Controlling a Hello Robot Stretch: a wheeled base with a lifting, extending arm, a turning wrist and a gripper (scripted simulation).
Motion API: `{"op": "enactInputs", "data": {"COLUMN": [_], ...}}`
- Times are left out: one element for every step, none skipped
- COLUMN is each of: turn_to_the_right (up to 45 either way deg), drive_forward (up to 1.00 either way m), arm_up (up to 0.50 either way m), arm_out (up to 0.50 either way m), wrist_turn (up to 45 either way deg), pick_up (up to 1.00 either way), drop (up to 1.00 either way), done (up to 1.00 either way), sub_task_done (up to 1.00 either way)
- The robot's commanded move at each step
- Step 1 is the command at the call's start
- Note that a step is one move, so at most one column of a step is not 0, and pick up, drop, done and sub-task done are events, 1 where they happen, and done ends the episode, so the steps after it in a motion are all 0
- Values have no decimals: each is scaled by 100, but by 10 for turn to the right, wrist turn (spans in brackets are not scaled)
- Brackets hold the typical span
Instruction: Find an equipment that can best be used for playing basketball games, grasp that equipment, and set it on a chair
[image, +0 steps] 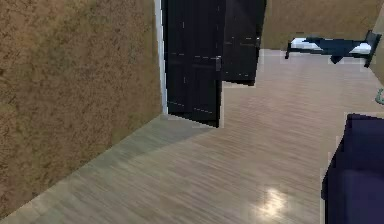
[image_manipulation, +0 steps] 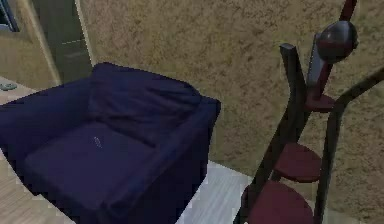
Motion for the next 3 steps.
{"op": "enactInputs", "data": {"turn_to_the_right": [-30,0,180], "drive_forward": [0,35,0], "arm_up": [0,0,0], "arm_out": [0,0,0], "wrist_turn": [0,0,0], "pick_up": [0,0,0], "drop": [0,0,0], "done": [0,0,0], "sub_task_done": [0,0,0]}}
